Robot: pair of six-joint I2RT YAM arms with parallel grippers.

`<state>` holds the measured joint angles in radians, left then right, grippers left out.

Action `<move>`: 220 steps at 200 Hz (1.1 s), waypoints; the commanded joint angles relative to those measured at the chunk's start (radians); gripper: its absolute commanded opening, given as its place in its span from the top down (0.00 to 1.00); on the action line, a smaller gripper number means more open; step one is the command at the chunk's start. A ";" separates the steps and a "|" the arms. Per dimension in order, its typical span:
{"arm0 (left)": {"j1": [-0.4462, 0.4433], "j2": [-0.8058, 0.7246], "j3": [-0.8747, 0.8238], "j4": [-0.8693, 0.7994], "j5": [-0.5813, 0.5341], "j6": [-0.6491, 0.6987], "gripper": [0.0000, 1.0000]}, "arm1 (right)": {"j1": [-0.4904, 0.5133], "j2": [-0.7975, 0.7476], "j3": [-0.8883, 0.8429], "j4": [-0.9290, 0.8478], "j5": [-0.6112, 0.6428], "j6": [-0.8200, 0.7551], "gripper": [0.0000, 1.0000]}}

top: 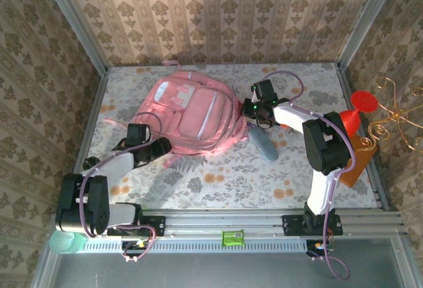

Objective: Pack the student bag

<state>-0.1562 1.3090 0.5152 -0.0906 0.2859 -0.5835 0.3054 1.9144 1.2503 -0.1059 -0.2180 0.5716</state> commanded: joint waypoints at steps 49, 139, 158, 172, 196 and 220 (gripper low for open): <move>0.008 0.047 -0.018 0.141 0.078 -0.006 0.72 | -0.008 0.026 0.042 0.050 -0.044 0.009 0.96; 0.007 -0.067 0.023 0.113 0.224 -0.161 1.00 | -0.012 0.027 0.210 -0.149 0.045 -0.088 0.62; 0.006 -0.108 0.028 0.115 0.238 -0.226 1.00 | -0.012 -0.005 0.257 -0.223 0.137 -0.145 0.54; 0.006 -0.136 0.029 0.125 0.247 -0.285 1.00 | -0.012 -0.042 0.270 -0.262 0.200 -0.174 0.51; 0.004 -0.172 0.028 0.158 0.261 -0.393 1.00 | 0.007 -0.144 0.232 -0.265 0.242 -0.208 0.49; 0.002 -0.209 0.043 0.137 0.235 -0.428 1.00 | 0.077 -0.254 0.153 -0.227 0.227 -0.257 0.48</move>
<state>-0.1493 1.1564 0.5087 0.0013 0.4793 -0.9180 0.3149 1.7893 1.4612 -0.3210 -0.0288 0.3950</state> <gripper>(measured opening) 0.048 0.519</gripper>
